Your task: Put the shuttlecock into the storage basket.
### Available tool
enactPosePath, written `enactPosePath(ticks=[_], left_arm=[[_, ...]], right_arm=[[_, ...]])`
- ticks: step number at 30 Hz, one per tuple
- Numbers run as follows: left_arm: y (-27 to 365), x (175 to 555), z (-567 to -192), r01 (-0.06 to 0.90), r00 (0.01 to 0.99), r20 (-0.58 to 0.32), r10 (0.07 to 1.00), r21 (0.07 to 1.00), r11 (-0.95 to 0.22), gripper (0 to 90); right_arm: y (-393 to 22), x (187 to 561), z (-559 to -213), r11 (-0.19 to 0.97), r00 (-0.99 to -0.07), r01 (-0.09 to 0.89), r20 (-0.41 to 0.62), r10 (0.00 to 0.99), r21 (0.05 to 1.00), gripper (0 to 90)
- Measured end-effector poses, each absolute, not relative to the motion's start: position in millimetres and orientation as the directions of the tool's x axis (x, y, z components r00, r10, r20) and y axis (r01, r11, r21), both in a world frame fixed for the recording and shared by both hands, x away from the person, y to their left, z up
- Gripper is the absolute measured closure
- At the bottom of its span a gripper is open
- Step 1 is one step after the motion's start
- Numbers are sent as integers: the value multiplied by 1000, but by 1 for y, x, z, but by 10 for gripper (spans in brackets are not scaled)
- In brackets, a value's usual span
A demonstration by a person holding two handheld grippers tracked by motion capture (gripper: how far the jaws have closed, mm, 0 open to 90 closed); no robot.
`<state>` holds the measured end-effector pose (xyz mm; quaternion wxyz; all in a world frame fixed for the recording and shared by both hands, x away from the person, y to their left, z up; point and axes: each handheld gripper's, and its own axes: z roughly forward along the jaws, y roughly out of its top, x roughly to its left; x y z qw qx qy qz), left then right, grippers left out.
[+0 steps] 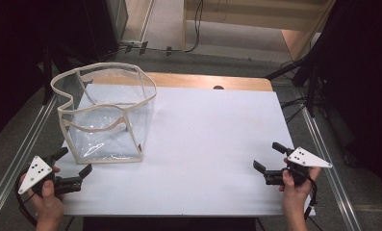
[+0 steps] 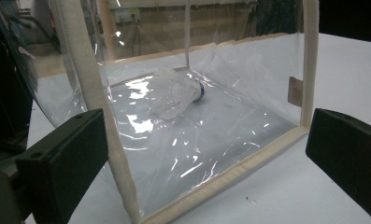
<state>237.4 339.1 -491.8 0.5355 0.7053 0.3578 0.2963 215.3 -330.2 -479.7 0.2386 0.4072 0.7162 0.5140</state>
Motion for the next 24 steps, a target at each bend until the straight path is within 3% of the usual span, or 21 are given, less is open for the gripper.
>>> enactPosePath(ticks=[24], left_arm=[[345,238,-491,189,570,-4,822,974,-126,0]], right_arm=[[-378,181,-501,60,-527,321,126,840,945,0]])
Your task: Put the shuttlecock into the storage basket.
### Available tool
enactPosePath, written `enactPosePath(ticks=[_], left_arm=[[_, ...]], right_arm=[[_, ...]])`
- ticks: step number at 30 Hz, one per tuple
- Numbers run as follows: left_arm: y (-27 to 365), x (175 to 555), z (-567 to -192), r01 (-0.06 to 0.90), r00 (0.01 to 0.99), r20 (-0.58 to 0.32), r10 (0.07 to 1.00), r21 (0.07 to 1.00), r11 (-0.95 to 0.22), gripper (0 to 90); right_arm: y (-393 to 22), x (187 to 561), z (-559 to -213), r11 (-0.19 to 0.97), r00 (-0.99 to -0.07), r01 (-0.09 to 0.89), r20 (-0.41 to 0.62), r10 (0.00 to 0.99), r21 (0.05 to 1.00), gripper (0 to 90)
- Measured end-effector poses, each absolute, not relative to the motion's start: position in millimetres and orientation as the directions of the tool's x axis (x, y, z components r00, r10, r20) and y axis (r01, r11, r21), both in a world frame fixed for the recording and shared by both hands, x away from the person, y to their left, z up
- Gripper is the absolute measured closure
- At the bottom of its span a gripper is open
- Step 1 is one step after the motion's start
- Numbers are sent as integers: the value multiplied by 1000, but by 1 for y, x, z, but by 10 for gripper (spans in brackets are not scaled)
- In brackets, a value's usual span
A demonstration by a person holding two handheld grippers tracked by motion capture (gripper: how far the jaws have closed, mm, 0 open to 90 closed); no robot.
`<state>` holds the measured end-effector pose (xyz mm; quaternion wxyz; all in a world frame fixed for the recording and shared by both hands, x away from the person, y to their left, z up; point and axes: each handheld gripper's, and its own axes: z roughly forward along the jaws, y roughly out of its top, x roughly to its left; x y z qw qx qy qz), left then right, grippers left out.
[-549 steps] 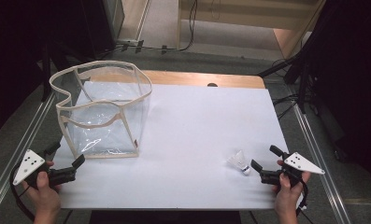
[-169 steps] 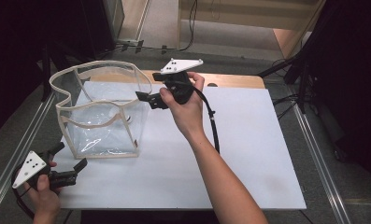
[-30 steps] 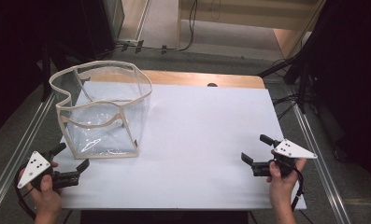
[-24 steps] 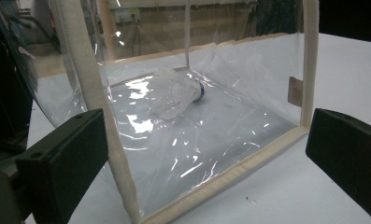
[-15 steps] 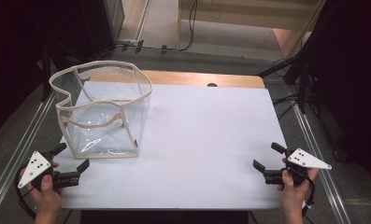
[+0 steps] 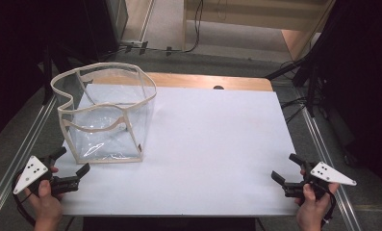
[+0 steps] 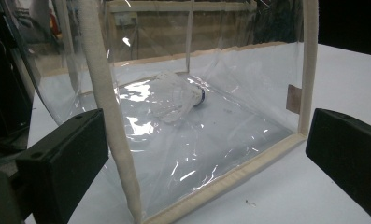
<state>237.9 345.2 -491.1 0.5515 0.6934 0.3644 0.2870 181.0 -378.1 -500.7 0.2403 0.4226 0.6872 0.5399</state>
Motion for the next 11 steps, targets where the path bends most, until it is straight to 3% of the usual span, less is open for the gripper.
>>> enactPosePath(ticks=[11], left_arm=[[345,237,-491,189,568,-2,823,974,-128,0]], right_arm=[[-381,182,-504,45,-539,314,139,831,948,0]])
